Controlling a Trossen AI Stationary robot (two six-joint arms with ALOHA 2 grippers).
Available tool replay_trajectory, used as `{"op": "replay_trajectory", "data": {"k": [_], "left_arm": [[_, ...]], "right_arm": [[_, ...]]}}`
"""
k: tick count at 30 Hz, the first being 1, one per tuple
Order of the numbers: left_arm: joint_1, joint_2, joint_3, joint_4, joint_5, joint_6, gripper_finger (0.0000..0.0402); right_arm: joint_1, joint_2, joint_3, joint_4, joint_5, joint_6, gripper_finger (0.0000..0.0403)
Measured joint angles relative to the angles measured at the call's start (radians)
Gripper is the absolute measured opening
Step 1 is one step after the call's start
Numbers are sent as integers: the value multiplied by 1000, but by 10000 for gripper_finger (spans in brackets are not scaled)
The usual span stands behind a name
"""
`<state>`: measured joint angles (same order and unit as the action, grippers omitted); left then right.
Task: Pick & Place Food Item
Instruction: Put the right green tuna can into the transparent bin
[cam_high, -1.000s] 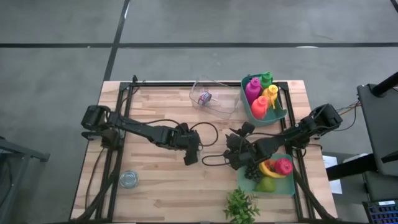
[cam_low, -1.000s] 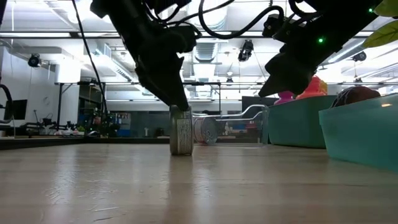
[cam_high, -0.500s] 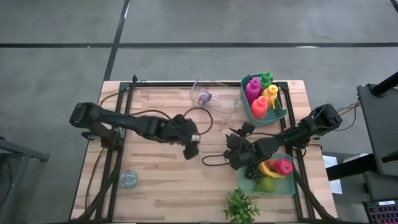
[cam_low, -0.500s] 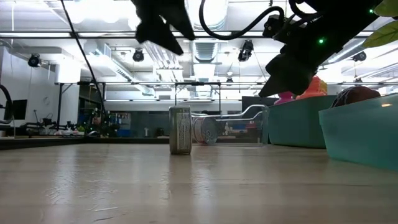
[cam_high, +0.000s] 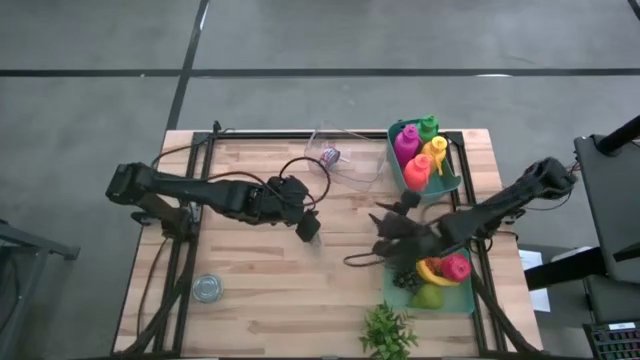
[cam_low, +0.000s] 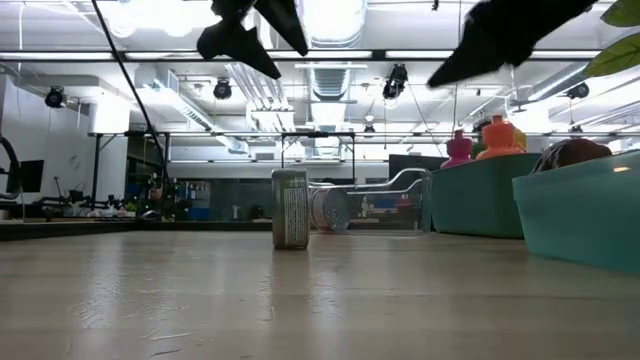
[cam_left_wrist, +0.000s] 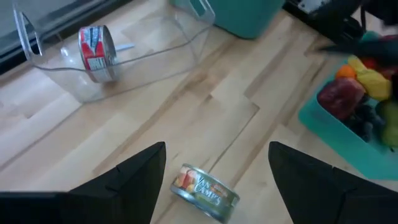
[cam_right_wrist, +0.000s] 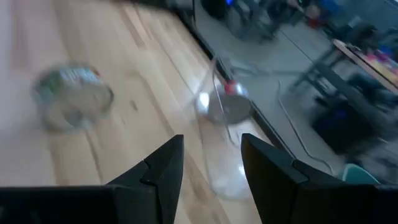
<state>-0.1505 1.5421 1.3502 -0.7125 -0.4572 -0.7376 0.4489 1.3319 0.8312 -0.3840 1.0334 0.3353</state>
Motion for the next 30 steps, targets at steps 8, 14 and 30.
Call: {"op": "replay_trajectory", "data": {"k": [8,14,30], "left_arm": [[-2,-25,-1,-57,1,-1,289],[-3,-25,-2,-59,8,0,289],[-1,-25,-2,-59,8,7,289]], "right_arm": [[60,-402,-265,366,-111,-129,157],[64,-665,-447,536,-277,-117,157],[64,-906,-624,539,-283,62,157]]}}
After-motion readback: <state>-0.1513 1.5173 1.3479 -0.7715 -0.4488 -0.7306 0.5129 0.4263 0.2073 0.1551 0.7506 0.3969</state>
